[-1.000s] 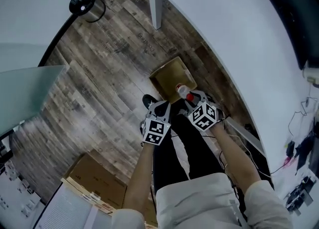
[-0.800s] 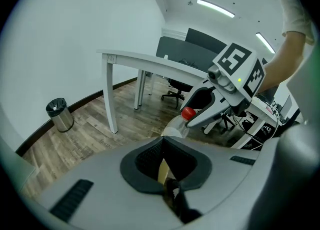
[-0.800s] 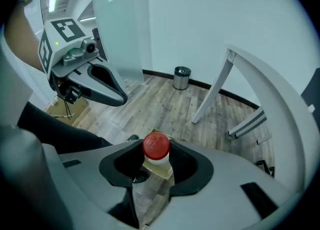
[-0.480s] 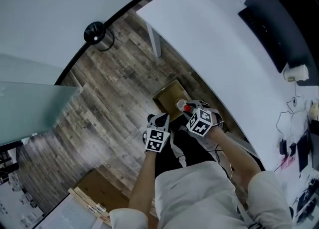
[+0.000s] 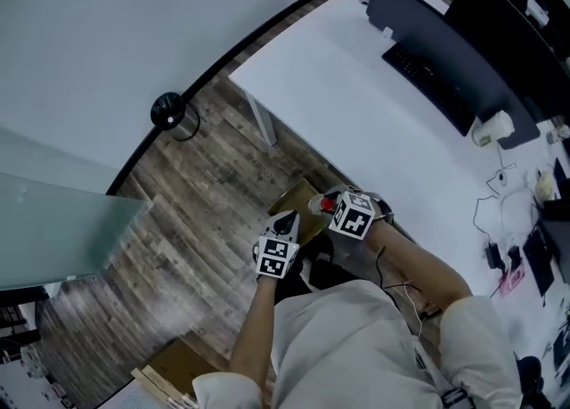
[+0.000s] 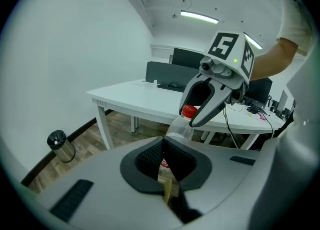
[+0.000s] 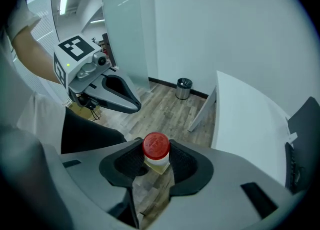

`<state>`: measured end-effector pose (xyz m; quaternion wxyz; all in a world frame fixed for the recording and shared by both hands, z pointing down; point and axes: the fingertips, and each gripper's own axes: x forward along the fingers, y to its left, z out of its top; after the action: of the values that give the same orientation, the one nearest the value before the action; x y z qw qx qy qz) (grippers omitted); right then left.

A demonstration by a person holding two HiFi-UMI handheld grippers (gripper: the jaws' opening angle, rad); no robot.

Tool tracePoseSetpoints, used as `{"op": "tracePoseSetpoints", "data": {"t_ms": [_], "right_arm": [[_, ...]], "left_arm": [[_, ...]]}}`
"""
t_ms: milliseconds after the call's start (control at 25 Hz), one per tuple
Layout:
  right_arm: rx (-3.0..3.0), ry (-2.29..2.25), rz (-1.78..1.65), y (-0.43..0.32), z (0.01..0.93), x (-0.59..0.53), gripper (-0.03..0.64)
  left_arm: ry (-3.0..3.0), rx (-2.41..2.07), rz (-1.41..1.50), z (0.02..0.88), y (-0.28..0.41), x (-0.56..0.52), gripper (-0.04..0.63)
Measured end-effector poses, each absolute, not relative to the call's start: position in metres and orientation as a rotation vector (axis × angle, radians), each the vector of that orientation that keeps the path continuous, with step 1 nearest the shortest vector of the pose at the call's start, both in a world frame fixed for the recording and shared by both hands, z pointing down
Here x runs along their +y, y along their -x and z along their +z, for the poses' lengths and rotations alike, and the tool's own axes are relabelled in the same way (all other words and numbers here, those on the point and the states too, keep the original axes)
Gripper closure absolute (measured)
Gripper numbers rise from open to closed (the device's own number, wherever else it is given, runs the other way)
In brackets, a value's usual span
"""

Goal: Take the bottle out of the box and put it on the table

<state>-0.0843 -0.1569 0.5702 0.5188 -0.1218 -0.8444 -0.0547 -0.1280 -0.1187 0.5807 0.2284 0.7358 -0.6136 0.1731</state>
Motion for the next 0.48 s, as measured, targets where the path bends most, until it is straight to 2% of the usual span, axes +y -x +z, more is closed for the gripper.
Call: {"op": "tracePoseSetpoints", "data": {"t_ms": [480], "right_arm": [[-2.074,0.384,-0.214,0.070,0.452,-0.208,0.434]], "left_arm": [[-2.199,-1.655,0.445,0.503,0.087,-0.189,0.581]]}}
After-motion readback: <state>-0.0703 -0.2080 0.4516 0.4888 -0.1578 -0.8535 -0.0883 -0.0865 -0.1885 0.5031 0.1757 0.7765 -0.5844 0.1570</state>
